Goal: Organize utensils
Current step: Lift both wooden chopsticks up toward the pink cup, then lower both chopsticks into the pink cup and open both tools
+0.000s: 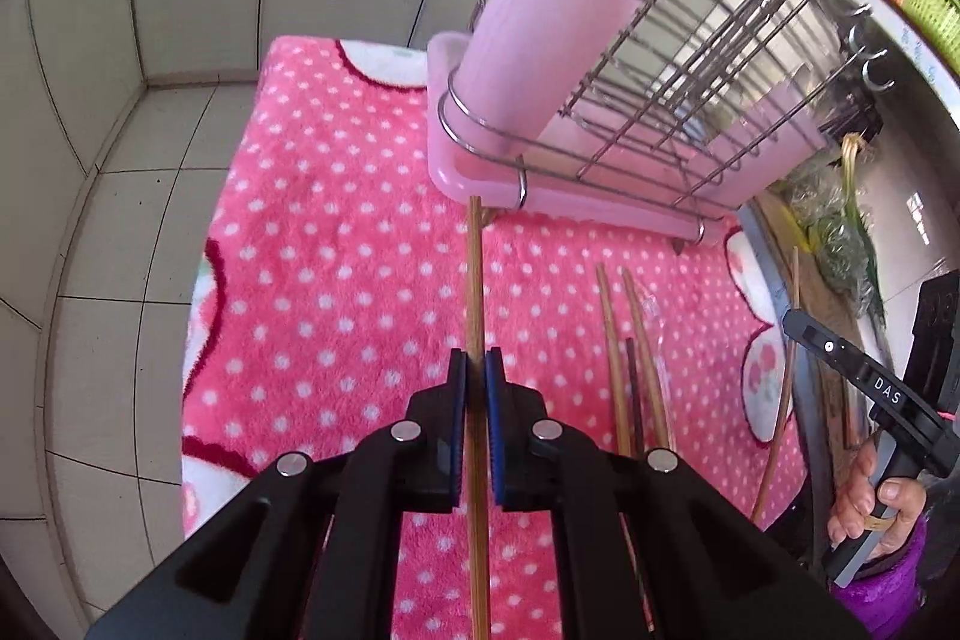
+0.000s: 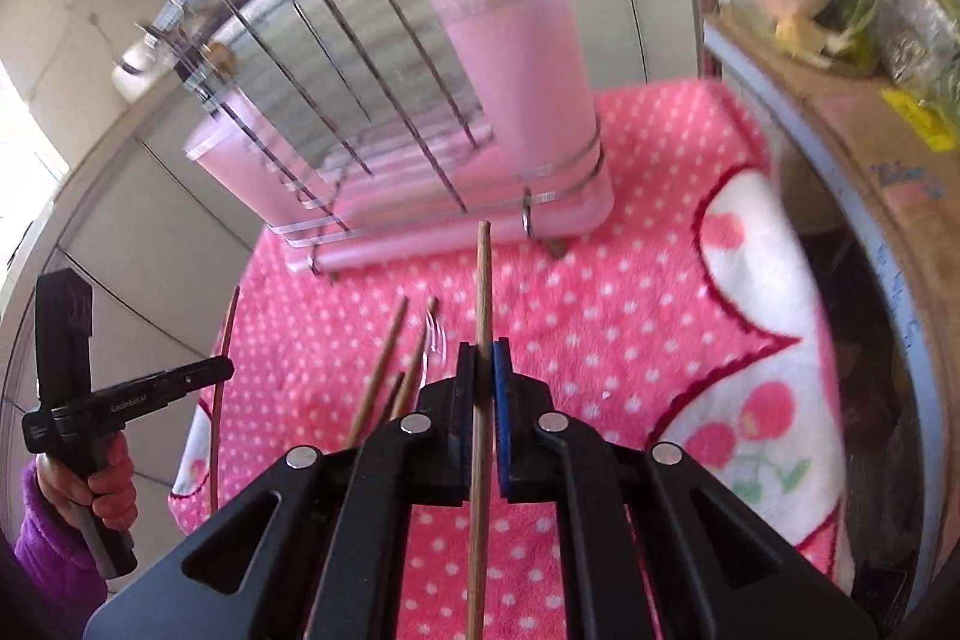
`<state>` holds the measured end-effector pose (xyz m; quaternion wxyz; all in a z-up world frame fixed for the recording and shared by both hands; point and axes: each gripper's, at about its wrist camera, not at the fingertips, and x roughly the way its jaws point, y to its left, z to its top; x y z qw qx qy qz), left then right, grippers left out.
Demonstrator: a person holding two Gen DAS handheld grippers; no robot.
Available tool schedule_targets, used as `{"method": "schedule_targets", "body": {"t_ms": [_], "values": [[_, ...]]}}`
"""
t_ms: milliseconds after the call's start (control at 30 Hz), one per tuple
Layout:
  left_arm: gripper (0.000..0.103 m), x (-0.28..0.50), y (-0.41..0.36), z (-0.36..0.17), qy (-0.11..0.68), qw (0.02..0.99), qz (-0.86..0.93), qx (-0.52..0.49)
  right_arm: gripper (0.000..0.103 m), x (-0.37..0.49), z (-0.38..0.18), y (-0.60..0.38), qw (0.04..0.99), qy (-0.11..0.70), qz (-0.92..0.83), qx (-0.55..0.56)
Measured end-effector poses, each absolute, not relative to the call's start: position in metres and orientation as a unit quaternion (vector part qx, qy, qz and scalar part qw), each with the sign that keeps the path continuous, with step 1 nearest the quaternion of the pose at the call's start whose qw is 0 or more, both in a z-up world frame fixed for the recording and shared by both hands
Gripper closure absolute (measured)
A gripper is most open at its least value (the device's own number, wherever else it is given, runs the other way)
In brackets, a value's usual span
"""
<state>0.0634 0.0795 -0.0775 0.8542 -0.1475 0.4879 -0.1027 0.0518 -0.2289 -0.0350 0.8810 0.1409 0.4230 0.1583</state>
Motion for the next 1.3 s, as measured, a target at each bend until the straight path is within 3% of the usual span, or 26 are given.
{"method": "schedule_targets", "body": {"t_ms": [400, 833, 1067, 1300], "values": [[0.097, 0.020, 0.112, 0.031, 0.296, 0.930, -0.099, -0.196, 0.097, 0.027, 0.055, -0.244, 0.935, 0.276, 0.161, 0.155], [0.097, 0.051, 0.101, 0.155, 0.150, 0.970, -0.101, -0.165, 0.097, 0.073, 0.152, -0.250, 0.981, 0.105, 0.123, 0.110], [0.097, 0.096, 0.101, 0.176, 0.117, 0.977, -0.071, -0.163, 0.097, 0.115, 0.163, -0.253, 0.990, 0.029, 0.092, 0.103], [0.097, 0.137, 0.096, 0.154, 0.123, 0.982, -0.044, -0.139, 0.097, 0.153, 0.141, -0.251, 0.993, 0.022, 0.073, 0.087]]}}
